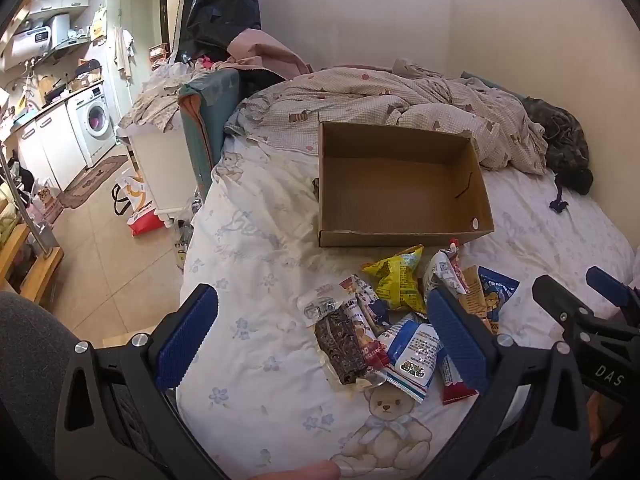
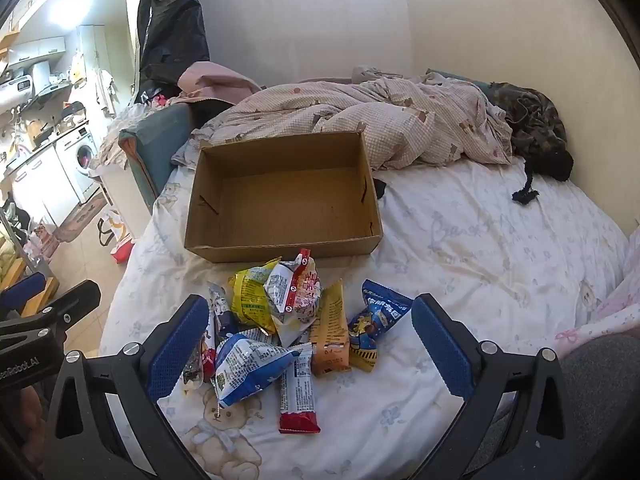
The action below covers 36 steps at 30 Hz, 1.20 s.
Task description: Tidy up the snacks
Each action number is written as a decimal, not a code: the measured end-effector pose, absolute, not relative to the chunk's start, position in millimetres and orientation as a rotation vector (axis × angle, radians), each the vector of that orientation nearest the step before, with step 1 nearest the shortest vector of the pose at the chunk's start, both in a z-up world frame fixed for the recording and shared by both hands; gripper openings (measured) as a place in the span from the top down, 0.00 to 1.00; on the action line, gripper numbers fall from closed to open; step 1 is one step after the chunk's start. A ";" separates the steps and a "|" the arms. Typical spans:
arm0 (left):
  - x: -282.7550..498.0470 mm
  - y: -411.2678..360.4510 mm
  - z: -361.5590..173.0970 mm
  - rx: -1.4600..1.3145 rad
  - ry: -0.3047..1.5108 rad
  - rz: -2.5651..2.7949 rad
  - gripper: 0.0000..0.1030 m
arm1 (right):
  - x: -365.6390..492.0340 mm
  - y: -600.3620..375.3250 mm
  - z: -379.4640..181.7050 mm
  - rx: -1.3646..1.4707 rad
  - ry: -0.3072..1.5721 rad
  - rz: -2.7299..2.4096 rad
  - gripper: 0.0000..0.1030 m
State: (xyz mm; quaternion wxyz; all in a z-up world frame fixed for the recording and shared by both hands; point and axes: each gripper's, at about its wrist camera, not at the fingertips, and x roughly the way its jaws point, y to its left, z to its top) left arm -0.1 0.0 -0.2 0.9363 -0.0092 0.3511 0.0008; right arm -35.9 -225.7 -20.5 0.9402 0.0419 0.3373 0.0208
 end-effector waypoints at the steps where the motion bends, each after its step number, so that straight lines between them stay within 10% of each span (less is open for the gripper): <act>1: -0.1 0.0 -0.2 -0.019 0.718 0.002 0.00 | -35.6 -226.3 -20.4 0.086 0.689 0.042 0.00; 36: -0.2 -5.9 7.8 -0.010 0.706 0.014 0.00 | -35.8 -226.6 -18.5 0.085 0.689 0.042 0.00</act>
